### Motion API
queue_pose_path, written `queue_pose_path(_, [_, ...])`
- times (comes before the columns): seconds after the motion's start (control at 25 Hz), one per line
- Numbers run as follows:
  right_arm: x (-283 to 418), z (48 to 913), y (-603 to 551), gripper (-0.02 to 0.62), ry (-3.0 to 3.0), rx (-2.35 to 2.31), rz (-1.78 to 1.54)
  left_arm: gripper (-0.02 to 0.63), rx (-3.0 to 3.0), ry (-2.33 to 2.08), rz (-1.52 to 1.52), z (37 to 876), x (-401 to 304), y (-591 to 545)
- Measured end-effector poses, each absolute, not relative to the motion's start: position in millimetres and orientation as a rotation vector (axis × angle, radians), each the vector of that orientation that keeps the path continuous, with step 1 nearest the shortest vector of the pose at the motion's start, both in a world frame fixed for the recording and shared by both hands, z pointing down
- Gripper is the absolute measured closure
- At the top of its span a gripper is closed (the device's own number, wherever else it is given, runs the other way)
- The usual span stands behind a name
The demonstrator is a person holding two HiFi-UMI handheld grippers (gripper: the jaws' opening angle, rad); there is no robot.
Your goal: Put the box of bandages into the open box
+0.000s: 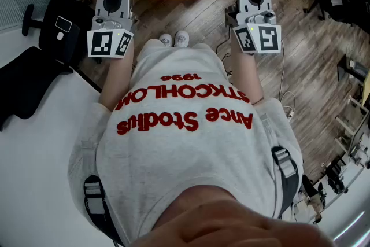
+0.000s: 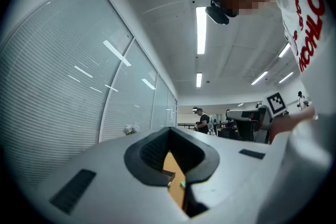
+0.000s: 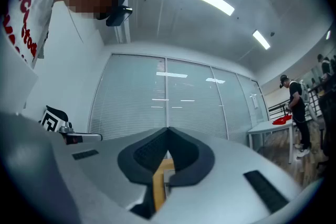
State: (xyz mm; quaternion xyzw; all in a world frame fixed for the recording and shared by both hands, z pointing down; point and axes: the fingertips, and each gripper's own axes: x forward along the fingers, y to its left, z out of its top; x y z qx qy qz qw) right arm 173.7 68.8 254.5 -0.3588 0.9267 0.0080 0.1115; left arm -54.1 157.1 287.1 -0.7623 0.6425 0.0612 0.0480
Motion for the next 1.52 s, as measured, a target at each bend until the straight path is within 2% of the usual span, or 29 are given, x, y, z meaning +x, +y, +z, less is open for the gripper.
queue_pose_path(0.88, [183.1,255.7,49.6,0.589,2.697,-0.945,-0.021,0.600,-2.266,2.001,0.168,293.9,-50.3,142.5])
queue_pose_path(1.28, [158.7,253.6,3.9,0.589,2.665,-1.038,-0.020,0.600,-2.340,1.916,0.185,293.9,-80.4,79.3])
queue_pose_path(1.52, [119.8,245.1,-44.0,0.589,2.621,-1.103,-0.012,0.600,-2.392,1.835,0.187,281.8,-119.6,20.1])
